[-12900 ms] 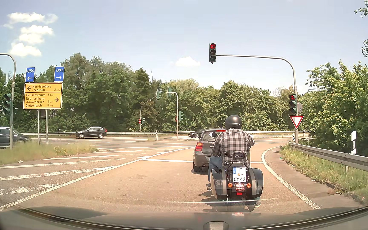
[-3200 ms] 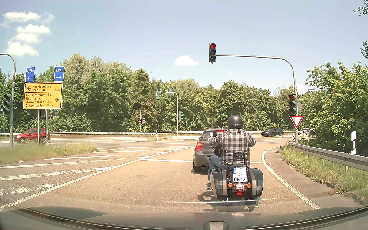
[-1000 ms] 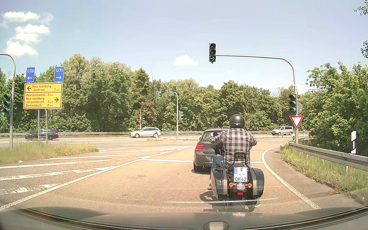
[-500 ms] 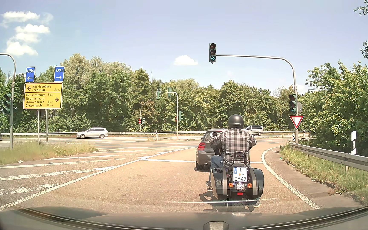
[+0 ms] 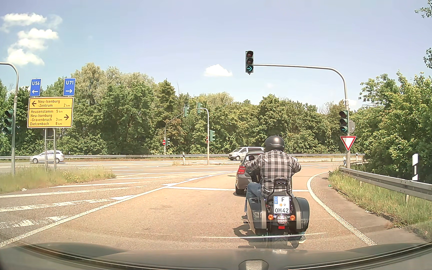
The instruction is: Follow the waypoints while adhering to traffic rules and regulations
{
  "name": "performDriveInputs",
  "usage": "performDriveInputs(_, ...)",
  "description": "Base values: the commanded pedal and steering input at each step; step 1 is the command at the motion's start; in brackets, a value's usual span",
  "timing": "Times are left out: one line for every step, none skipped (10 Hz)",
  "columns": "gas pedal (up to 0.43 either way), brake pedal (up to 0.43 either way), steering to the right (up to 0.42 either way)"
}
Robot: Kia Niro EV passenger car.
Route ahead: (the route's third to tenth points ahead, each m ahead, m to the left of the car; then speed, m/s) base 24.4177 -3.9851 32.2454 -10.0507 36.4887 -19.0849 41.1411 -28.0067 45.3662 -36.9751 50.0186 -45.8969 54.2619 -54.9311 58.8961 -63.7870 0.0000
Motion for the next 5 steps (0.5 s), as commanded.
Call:
performDriveInputs(0.000,0.323,0.030)
performDriveInputs(0.000,0.317,0.030)
performDriveInputs(0.000,0.311,0.030)
performDriveInputs(0.000,0.293,0.030)
performDriveInputs(0.000,0.207,0.030)
